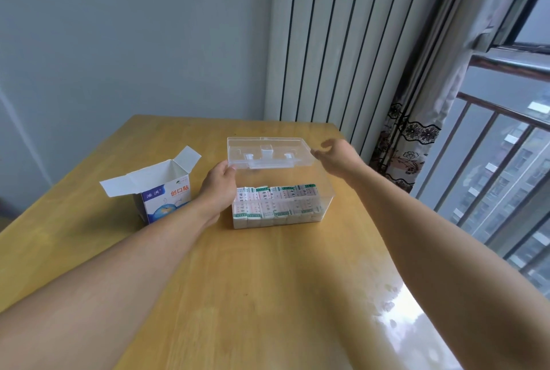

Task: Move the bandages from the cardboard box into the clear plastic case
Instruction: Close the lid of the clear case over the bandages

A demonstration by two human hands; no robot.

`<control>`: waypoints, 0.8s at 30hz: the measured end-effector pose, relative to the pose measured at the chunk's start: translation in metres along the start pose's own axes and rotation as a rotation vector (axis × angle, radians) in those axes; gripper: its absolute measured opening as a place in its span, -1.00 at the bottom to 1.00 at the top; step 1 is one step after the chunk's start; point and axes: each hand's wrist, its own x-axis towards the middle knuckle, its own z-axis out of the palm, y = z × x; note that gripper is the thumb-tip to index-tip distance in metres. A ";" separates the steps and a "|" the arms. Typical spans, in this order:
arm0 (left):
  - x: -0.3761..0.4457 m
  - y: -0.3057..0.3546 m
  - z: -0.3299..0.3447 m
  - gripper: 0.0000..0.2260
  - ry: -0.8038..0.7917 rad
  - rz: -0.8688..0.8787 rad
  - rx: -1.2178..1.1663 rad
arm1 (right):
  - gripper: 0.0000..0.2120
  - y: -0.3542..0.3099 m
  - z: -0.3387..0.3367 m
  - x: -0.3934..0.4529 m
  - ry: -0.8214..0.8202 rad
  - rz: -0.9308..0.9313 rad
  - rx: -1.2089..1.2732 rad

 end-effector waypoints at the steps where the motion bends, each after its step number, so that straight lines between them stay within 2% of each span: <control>1: -0.001 0.001 0.000 -0.66 -0.005 0.003 -0.021 | -0.51 0.006 0.003 -0.001 -0.057 0.031 0.074; 3: -0.002 0.002 -0.001 -0.67 -0.024 0.004 -0.076 | -0.52 0.015 0.010 -0.001 -0.136 0.073 0.300; 6: -0.003 0.005 -0.002 -0.64 -0.057 -0.006 -0.138 | -0.55 0.023 0.016 0.000 -0.142 0.101 0.585; 9: -0.003 0.009 -0.001 -0.56 -0.047 -0.035 -0.188 | -0.59 0.026 0.018 -0.001 -0.100 0.075 0.755; 11: -0.007 0.015 0.001 -0.61 -0.023 -0.043 -0.259 | -0.59 0.026 0.015 -0.002 -0.086 0.066 0.830; 13: -0.009 0.020 0.003 -0.68 0.006 -0.084 -0.375 | -0.62 0.029 0.013 -0.001 -0.078 0.063 0.871; 14: -0.009 0.021 0.003 -0.66 0.003 -0.096 -0.418 | -0.65 0.031 0.012 -0.001 -0.076 0.054 0.882; 18: -0.004 0.022 0.003 -0.35 -0.019 -0.132 -0.559 | -0.79 0.038 0.005 -0.002 -0.030 -0.008 0.827; 20: -0.005 0.022 0.003 -0.36 -0.026 -0.131 -0.525 | -0.82 0.041 0.001 -0.005 -0.040 -0.008 0.777; 24: -0.011 0.020 -0.004 -0.36 -0.153 -0.146 -0.425 | -0.79 0.040 -0.008 -0.015 -0.119 -0.007 0.702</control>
